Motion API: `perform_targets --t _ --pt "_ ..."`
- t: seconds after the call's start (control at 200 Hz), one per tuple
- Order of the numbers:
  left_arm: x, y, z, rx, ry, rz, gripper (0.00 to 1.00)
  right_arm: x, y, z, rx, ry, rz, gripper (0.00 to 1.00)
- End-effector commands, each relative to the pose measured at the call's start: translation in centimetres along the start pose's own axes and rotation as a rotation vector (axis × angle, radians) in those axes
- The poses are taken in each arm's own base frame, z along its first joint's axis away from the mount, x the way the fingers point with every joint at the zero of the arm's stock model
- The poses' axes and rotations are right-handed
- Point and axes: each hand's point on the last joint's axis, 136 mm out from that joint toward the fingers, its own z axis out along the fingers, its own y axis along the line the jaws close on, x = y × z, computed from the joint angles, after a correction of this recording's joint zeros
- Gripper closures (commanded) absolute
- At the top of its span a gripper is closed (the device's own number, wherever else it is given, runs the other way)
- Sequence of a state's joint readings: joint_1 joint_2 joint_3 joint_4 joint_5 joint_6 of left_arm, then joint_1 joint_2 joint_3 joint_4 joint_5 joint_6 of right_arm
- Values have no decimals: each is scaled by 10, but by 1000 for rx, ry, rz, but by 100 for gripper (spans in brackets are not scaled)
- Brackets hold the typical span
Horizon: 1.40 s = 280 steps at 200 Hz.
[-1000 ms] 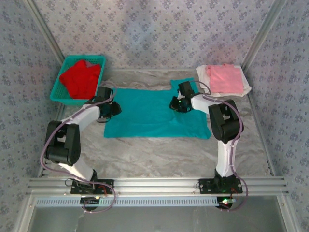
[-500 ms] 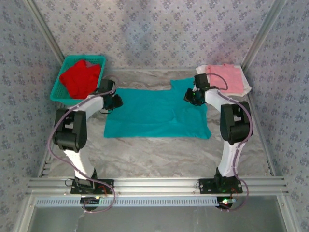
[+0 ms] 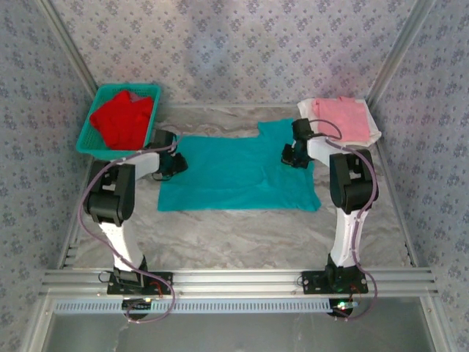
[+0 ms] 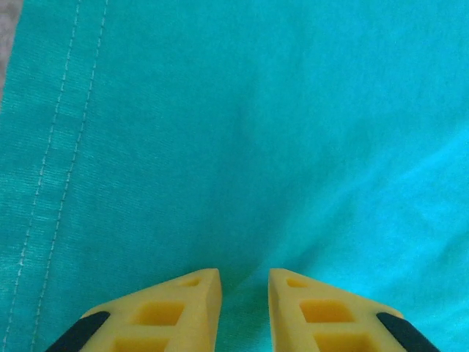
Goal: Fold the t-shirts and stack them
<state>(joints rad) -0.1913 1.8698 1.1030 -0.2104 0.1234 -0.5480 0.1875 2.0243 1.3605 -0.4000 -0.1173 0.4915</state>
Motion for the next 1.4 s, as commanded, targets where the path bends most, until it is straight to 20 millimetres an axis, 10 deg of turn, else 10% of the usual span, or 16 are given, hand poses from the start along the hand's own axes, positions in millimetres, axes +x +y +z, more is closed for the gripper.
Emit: perform_targets --t 0.0,0.41,0.874,1.394 --pt "33 19 -5 -25 65 -49 76 33 -23 -3 54 60 9 85" --pt "101 17 -46 1 119 -70 77 101 -57 -42 75 94 72 85" --pt "-37 -8 -75 -80 -89 87 57 -37 19 -93 -112 -197 -31 71" --pt "-69 22 -14 -302 28 167 43 -43 26 -102 -192 -267 -48 65"
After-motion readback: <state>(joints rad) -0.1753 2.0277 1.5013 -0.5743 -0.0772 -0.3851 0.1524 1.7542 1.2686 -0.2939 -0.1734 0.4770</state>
